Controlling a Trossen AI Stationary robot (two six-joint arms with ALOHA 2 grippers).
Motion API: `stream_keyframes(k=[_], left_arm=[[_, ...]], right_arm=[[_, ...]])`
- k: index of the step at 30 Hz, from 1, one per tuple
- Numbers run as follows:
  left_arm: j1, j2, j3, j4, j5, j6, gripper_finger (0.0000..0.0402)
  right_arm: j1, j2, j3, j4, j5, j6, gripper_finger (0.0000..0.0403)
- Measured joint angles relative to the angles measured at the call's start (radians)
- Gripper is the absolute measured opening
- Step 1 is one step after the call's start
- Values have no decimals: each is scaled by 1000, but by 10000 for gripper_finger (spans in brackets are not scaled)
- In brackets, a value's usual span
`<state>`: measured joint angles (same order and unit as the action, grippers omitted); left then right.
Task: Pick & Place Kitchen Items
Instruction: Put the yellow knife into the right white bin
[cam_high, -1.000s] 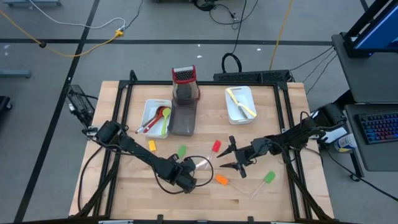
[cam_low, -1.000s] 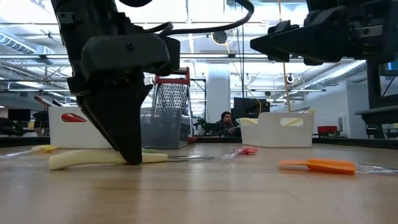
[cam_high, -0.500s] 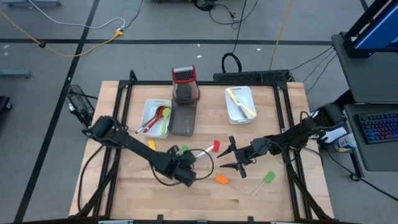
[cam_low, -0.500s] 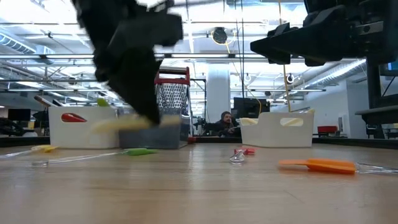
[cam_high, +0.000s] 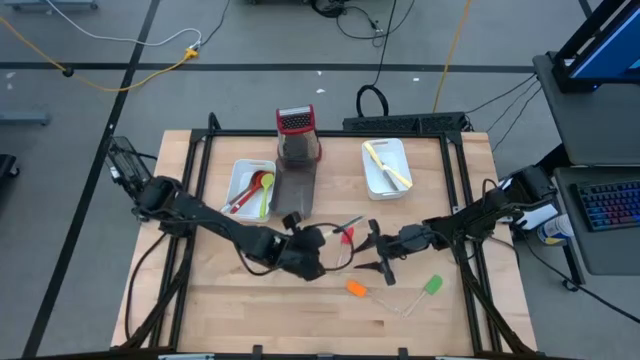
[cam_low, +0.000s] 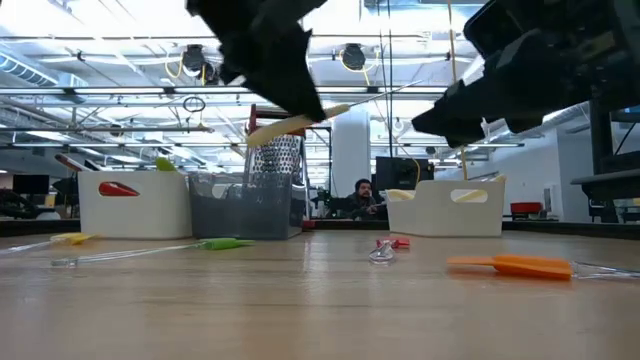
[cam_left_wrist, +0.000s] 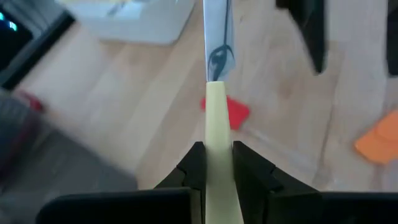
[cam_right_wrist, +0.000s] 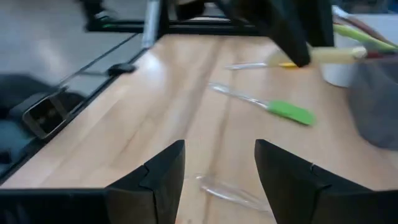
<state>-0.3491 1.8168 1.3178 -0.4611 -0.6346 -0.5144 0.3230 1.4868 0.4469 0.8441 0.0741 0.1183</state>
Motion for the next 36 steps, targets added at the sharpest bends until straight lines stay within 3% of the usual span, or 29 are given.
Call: stream_keyframes(k=[6,9,20,36], left_arm=[[39,0,0,251,10,255,46],[55,0,0,393,50,372,46],[110,-2,1,684,271,543,46],[120,-2,2,726,266,603,46]], right_arm=[[-1,0,0,5,304,94,187],[-3,0,0,40,372,108,187],[0,0,0,298,361,-20,187],[0,0,0,415,249,-35,187]])
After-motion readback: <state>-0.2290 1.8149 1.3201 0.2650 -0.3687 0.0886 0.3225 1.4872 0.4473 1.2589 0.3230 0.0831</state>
